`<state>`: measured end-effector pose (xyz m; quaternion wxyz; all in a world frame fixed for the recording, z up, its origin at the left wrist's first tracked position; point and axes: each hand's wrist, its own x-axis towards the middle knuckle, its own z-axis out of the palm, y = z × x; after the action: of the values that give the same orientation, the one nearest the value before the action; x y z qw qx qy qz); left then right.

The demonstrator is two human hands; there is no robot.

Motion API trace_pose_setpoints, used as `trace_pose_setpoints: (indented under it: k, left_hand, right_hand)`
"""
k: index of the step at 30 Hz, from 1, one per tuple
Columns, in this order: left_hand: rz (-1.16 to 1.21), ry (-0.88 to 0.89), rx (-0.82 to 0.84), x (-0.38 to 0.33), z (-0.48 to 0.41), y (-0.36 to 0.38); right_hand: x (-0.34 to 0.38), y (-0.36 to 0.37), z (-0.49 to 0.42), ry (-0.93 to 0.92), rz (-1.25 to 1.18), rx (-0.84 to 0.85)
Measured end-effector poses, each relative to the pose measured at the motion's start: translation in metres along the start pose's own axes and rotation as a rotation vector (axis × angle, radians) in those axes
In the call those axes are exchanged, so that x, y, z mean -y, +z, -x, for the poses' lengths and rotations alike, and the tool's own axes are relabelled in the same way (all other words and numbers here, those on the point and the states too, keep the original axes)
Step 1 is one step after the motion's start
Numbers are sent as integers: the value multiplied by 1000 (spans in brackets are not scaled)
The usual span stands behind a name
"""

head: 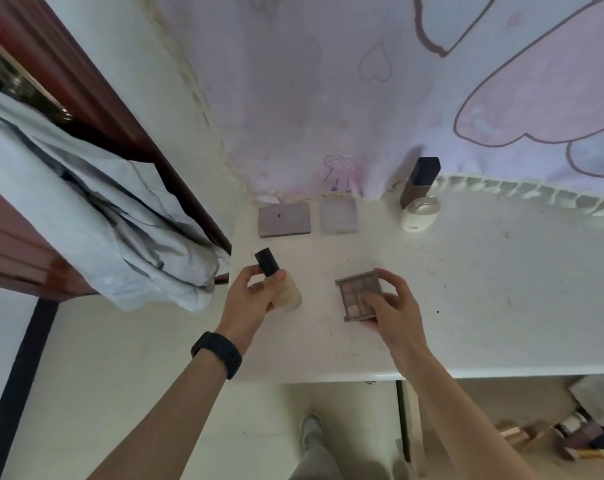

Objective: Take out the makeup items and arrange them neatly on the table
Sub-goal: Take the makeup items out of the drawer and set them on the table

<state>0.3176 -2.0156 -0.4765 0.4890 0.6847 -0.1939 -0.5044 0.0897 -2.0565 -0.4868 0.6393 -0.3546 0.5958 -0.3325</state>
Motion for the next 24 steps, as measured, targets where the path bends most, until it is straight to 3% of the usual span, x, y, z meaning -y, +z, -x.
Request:
trace_pose_setpoints:
  k: [5, 11, 16, 24]
  left_hand:
    - [-2, 15, -51, -8, -20, -24]
    - [-40, 57, -96, -13, -36, -46]
    - [-39, 55, -121, -17, -42, -62]
    - [-38, 64, -90, -31, -44, -53]
  right_hand:
    - [8, 50, -21, -30, 268, -65]
    - [10, 110, -44, -7, 412, -106]
    - [7, 141, -51, -18, 783, -56]
    - [18, 142, -53, -39, 998, 13]
